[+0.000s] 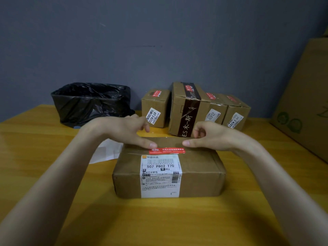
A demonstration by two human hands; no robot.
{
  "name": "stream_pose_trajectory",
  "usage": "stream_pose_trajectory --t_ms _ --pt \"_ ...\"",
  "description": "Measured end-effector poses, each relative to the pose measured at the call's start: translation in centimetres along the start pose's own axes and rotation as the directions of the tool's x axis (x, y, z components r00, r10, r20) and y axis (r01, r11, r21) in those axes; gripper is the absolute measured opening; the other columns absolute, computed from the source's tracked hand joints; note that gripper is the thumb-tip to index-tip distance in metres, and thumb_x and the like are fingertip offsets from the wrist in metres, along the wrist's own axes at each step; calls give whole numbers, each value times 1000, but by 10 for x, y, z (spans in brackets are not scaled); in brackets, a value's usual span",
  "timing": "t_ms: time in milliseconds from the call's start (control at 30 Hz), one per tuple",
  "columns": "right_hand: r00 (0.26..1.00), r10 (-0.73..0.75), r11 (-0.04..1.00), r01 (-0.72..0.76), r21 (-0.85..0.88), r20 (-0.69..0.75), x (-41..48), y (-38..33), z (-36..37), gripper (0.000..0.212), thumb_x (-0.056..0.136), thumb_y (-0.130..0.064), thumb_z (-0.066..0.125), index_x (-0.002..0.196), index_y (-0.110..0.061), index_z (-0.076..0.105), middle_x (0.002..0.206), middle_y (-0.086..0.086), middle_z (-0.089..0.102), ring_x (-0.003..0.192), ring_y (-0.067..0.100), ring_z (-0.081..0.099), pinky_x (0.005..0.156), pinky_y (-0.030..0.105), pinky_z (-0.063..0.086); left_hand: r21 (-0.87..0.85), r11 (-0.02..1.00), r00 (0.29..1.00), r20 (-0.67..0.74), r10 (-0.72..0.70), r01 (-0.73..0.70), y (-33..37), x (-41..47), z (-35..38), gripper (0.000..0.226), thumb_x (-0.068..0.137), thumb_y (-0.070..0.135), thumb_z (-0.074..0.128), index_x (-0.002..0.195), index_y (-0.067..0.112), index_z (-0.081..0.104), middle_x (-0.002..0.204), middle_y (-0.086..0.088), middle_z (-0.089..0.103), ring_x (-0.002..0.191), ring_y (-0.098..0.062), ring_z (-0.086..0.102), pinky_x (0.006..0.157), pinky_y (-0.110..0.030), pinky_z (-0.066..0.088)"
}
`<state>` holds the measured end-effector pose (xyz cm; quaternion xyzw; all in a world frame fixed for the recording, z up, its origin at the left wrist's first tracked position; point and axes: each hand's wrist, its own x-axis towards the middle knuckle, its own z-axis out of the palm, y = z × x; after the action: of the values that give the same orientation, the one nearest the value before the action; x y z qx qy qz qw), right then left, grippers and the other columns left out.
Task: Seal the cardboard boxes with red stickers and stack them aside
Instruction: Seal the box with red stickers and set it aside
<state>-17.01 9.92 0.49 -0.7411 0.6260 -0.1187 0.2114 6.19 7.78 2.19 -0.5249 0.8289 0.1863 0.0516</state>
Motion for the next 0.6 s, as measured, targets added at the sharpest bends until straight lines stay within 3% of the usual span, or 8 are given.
stream_pose_trajectory --t_ms 100,300,433,533,600 --pt "999 -11 1000 12 -26 40 1 -6 9 37 74 -53 68 82 -24 47 80 -9 45 71 6 43 58 22 34 61 998 994 110 10 -16 16 -4 1 90 72 58 63 144 28 19 148 4 24 134 -17 31 106 -31 34" --pt "997 -9 999 12 -35 80 -1 1 2 34 75 -45 71 86 -24 48 84 -11 42 72 4 41 60 22 34 158 987 966 258 -4 -38 25 -1 6 106 69 51 73 147 29 5 149 6 24 135 -16 30 110 -35 32" --pt "999 27 1000 -28 9 39 -1 11 -9 31 80 -50 62 86 -23 50 84 -9 48 76 5 45 64 22 38 183 981 965 263 10 -60 27 -1 10 127 64 49 79 145 36 -17 148 7 13 138 -18 20 111 -39 31" --pt "998 61 993 -58 105 -26 -4 21 -17 35 82 -54 56 88 -20 54 88 -7 53 85 9 50 75 26 42 201 971 977 192 91 -130 30 -3 11 129 63 45 81 142 40 -20 143 9 14 136 -17 20 110 -34 31" --pt "995 76 980 -64 190 -59 -8 26 -23 37 82 -56 54 92 -20 57 92 -9 54 93 9 51 77 24 42 230 958 984 101 148 -168 31 -6 9 128 62 44 81 142 41 -19 144 13 9 137 -18 12 112 -34 22"
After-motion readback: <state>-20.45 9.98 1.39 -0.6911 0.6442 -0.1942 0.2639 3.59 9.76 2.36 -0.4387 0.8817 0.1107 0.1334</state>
